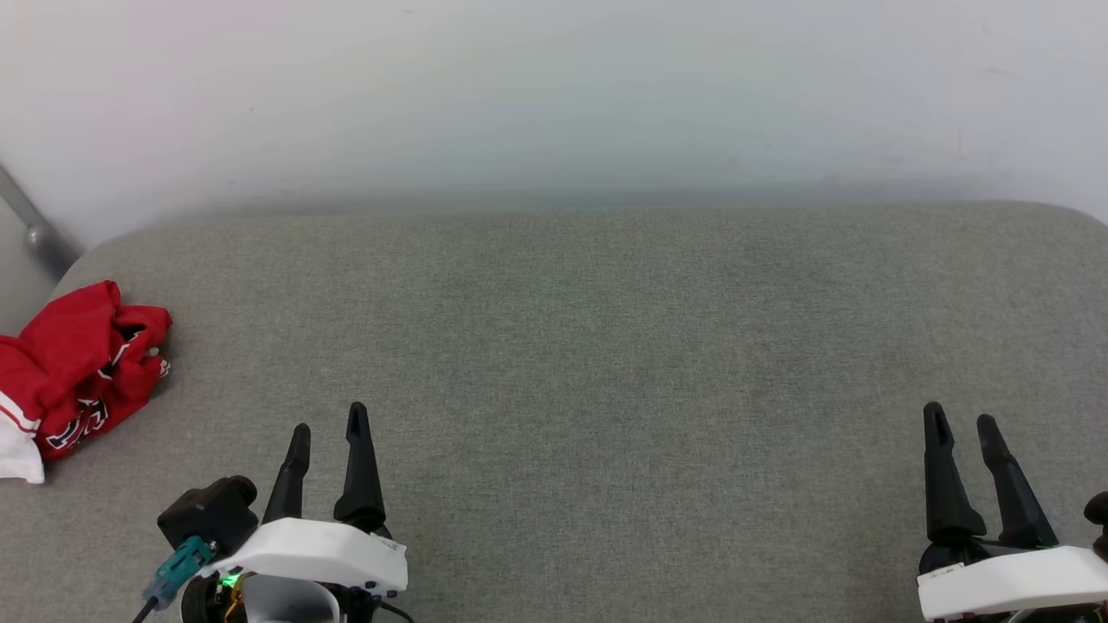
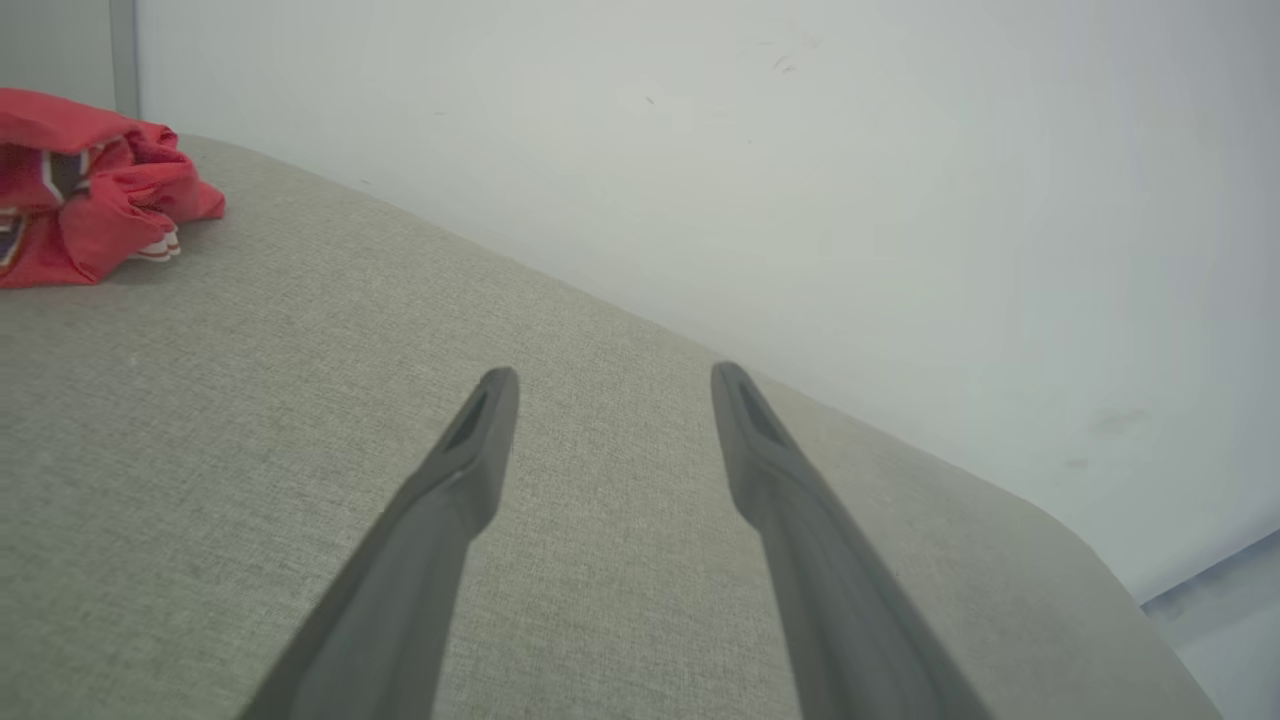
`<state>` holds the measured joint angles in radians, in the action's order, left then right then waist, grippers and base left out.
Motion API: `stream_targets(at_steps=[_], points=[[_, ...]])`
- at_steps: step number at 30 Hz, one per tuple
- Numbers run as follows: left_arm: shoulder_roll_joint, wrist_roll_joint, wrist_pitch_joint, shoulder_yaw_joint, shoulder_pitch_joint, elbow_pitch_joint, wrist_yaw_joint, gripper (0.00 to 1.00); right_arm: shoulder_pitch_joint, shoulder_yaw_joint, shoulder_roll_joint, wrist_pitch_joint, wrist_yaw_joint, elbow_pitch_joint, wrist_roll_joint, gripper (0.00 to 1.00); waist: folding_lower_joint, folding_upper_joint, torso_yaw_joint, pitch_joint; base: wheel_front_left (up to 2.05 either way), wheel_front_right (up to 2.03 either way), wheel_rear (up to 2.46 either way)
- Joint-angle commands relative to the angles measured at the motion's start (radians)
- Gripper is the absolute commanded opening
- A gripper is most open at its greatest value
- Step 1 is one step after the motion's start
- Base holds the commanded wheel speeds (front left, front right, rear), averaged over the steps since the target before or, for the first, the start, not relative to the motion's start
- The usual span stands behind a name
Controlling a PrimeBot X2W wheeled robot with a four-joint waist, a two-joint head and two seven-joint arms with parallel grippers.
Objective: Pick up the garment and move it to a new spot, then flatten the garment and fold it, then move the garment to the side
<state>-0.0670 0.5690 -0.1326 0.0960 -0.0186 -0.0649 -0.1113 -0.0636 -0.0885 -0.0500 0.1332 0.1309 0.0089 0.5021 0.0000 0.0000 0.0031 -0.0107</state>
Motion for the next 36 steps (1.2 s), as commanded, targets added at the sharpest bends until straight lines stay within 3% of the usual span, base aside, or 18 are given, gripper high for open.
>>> stream_targets(at_steps=[1,36], points=[[-0.006,-0.029,-0.009,0.006,0.003,0.015,-0.002,1.0,-0.005,0.0,-0.001,0.009,0.0,-0.018,-0.029,1.0,0.0,0.0,0.0,0.0,0.0,0.0,0.0],[0.016,-0.313,-0.089,0.039,0.047,0.025,0.015,1.0,-0.065,0.012,-0.001,0.09,0.0,-0.112,-0.299,1.0,0.0,0.0,0.006,0.007,0.0,0.0,0.0]])
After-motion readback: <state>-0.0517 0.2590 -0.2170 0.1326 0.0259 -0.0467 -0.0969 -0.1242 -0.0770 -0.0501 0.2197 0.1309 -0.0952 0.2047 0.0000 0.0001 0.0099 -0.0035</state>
